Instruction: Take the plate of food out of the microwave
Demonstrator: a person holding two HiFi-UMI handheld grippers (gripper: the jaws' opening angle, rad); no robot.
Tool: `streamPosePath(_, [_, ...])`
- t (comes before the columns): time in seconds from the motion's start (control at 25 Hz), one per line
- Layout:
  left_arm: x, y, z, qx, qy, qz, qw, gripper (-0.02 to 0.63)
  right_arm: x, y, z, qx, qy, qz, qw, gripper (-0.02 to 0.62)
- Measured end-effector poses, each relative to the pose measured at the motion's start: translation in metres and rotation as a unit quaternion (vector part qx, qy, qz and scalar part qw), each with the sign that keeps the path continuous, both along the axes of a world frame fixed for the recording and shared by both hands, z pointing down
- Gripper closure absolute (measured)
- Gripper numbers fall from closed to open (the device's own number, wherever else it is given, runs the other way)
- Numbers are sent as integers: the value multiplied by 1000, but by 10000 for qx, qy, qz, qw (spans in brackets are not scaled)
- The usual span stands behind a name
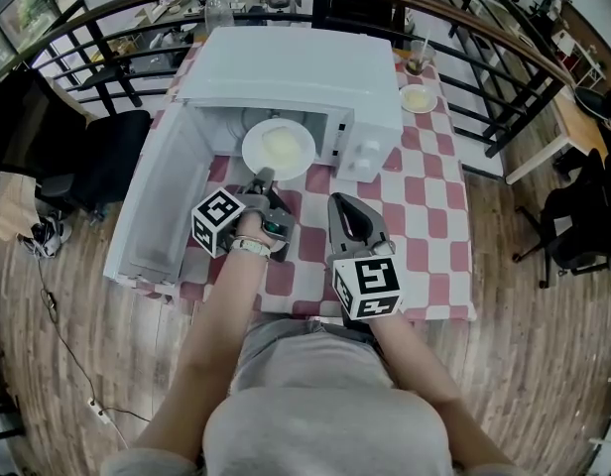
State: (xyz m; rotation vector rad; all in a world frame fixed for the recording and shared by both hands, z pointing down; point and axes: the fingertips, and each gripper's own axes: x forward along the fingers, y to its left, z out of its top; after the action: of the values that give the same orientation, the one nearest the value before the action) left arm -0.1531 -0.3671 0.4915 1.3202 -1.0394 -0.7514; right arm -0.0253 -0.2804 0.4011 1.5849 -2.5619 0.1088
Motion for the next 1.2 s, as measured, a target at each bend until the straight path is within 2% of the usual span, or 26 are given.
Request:
streamPosePath(0.6, [19, 51, -18, 280, 87, 208, 9994, 591, 1, 19, -3, 92, 63, -151, 9998, 571])
streamPosePath(1.2, [22, 82, -32, 469, 133, 106, 9988, 589, -1, 25, -11, 179, -83, -327, 9993, 571])
